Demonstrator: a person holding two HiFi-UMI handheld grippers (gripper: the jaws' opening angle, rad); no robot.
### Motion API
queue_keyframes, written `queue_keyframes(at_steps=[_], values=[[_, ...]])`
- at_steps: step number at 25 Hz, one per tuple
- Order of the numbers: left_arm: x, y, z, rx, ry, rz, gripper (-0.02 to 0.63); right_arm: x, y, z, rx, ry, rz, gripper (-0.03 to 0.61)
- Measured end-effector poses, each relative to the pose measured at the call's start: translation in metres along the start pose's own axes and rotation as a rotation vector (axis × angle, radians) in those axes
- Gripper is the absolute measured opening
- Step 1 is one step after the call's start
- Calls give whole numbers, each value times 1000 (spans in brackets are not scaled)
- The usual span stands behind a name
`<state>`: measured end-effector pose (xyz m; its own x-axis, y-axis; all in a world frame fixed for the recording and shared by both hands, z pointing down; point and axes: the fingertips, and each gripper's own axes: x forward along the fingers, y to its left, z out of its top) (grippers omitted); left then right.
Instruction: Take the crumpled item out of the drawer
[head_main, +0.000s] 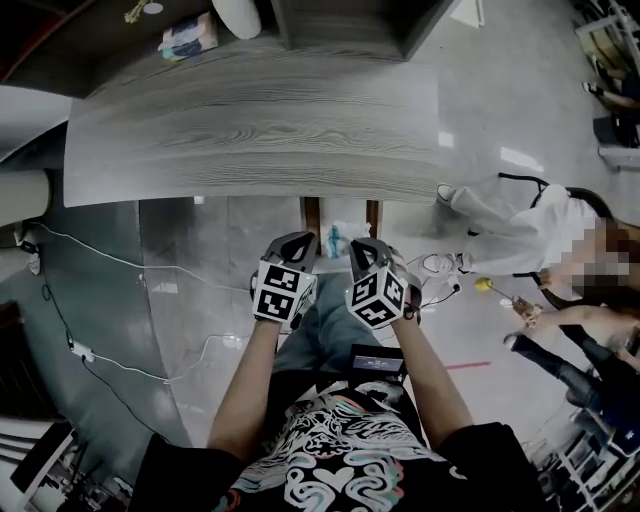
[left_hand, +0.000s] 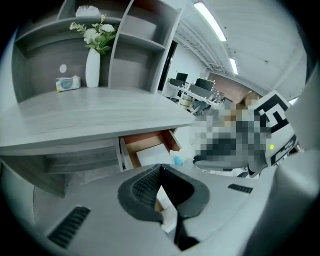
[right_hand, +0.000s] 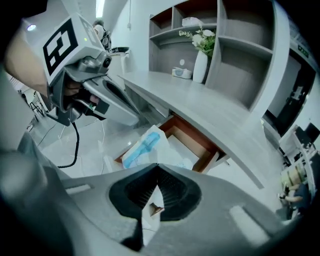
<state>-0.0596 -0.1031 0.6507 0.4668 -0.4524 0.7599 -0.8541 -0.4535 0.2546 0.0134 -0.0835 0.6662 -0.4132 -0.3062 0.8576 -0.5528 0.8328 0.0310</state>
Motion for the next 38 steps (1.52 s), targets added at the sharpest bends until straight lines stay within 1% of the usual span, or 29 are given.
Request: queue_keyframes(at_steps=[4, 7, 11, 15, 19, 24, 32, 38], values=[[-18, 2, 12, -13, -40, 6, 0, -17, 4, 11, -21, -20, -17, 8], [-32, 3, 23, -11, -75, 7, 0, -27, 0, 23, -31, -41, -46, 8], [-52, 2, 33, -16, -110, 0, -1, -43, 1, 38, -28, -73, -73, 8], [-65, -6, 52, 13, -149, -28, 0, -59, 2, 53, -35, -127, -83, 8], [-81, -9, 69, 37, -193, -30, 0, -74, 0, 65, -51, -147, -127, 8], [-102, -19, 83, 58, -248, -36, 0, -97, -1, 73, -8, -192, -178, 8], [-128, -38, 103, 89, -325, -44, 0, -138, -11, 77, 21, -250, -265, 8], [-145, -55, 111, 112, -374, -50, 0, -162, -8, 76, 41, -299, -303, 8]])
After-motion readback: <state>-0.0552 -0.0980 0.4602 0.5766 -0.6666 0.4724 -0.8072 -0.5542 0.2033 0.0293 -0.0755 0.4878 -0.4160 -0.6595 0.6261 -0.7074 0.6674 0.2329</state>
